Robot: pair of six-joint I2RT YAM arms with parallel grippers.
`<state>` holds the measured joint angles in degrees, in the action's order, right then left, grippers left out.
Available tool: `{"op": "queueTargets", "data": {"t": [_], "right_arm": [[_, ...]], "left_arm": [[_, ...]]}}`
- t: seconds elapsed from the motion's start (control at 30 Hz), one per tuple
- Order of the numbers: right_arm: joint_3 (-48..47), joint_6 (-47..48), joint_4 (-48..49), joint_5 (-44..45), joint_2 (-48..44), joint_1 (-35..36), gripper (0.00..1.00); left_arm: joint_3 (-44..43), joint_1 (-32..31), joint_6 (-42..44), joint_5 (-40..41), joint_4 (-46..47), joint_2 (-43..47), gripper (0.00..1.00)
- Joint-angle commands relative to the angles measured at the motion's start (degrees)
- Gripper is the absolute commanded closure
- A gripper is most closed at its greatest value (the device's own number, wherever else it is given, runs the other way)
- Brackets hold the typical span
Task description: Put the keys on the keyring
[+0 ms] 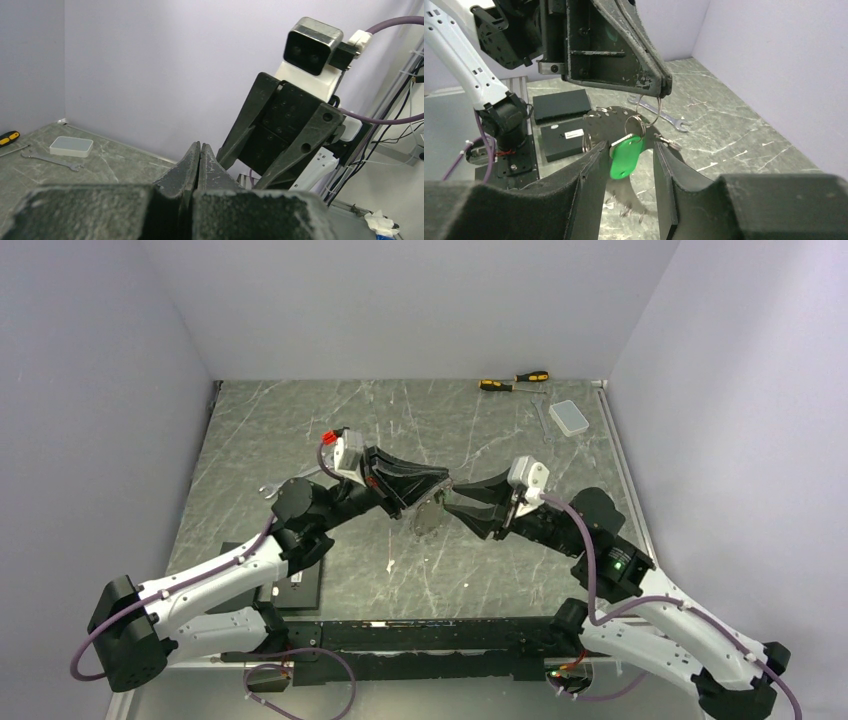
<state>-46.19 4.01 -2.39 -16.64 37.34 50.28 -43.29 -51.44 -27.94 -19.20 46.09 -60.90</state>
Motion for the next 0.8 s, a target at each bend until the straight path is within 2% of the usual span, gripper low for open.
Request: {"op": "queueTargets", "data": {"t": [0.0, 0.33, 0.47, 0.6, 0.77], "right_arm": [[-0.49, -1.9, 7.91, 0.95, 1.33, -0.01, 0.6], [-1.09, -2.01, 10.87, 1.82, 3.18, -0.01, 0.64], [-1.5, -1.86, 10.82, 1.26, 3.67, -0.01, 0.78], [-1.55, -1.66, 10.07, 0.6, 3.92, -0.04, 0.98], [-1.21, -1.14, 9.78, 0.76, 3.19, -0.01, 1.0]], "left_arm": [[0.42, 0.06, -1.53, -1.24, 5.71, 1.01, 1.0], [1.89, 0.04, -2.03, -1.92, 8.05, 1.41, 1.0], [2.07, 0.06, -2.05, -1.8, 8.5, 1.34, 1.0], [2.13, 0.05, -1.94, -1.57, 8.58, 1.4, 1.0], [1.89, 0.1, -1.27, -1.64, 7.32, 1.57, 1.0]]}}
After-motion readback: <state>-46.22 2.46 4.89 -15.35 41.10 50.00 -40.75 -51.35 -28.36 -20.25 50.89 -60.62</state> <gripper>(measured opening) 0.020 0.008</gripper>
